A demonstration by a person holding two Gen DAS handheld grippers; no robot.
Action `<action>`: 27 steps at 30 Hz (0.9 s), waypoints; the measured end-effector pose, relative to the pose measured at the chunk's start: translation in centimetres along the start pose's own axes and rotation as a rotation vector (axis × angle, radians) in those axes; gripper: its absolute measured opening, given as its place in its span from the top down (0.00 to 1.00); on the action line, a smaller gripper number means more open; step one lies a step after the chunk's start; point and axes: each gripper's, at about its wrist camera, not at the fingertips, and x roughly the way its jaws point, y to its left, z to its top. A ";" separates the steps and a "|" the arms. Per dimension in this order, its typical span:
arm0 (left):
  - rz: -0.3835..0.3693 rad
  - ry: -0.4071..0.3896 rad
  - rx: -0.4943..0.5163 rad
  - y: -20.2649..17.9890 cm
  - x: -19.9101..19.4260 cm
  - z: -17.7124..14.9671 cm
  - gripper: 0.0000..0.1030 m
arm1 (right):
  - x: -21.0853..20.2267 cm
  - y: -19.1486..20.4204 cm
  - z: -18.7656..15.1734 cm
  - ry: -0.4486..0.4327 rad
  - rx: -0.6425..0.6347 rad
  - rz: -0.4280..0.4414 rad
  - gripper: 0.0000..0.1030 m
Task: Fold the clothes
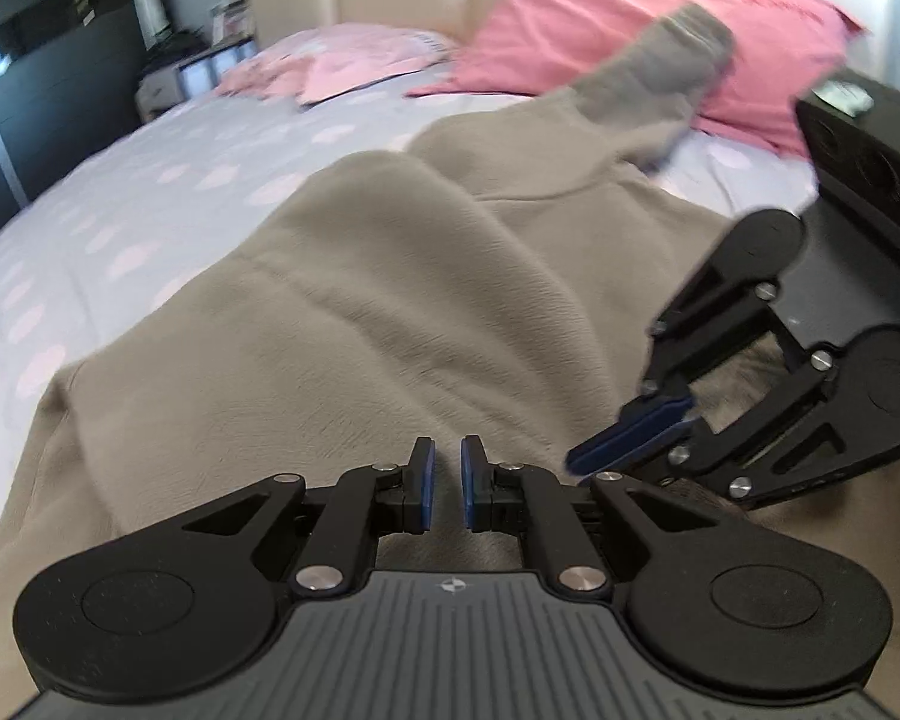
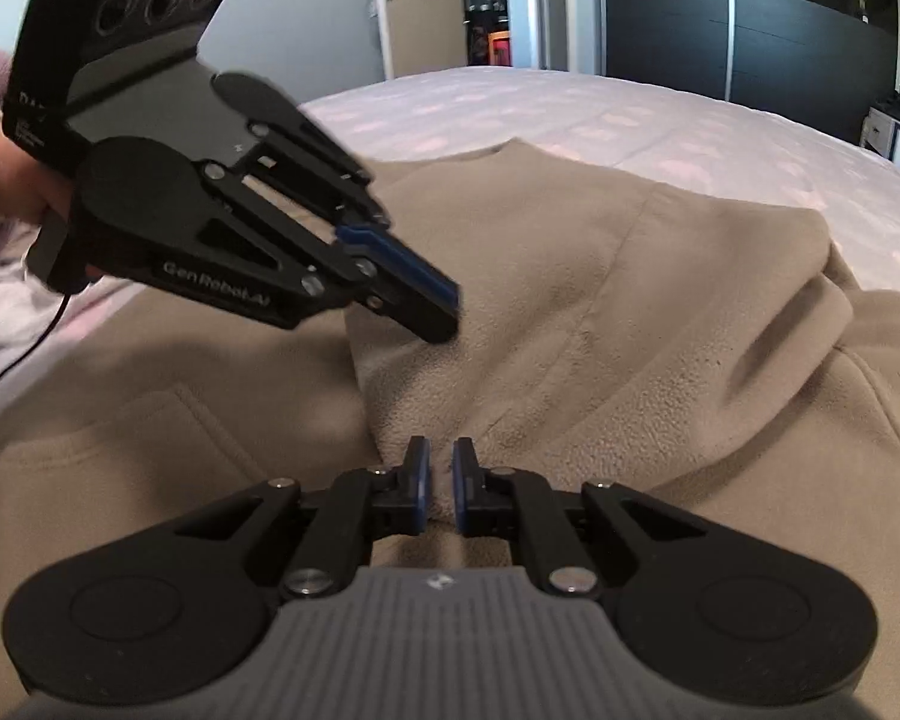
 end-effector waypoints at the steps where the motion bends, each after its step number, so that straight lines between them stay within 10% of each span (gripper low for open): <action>1: 0.012 0.023 0.012 -0.2 0.4 -0.1 0.94 | 0.0 0.1 -0.1 -0.001 -0.009 -0.001 0.91; 15: -0.011 0.094 -0.139 2.4 -0.1 -1.7 0.92 | -3.3 -3.2 -0.1 -0.057 0.112 0.007 0.86; 27: 0.130 0.079 -0.223 6.9 -4.6 0.9 0.82 | -15.2 -18.7 -3.4 -0.283 0.517 -0.616 0.62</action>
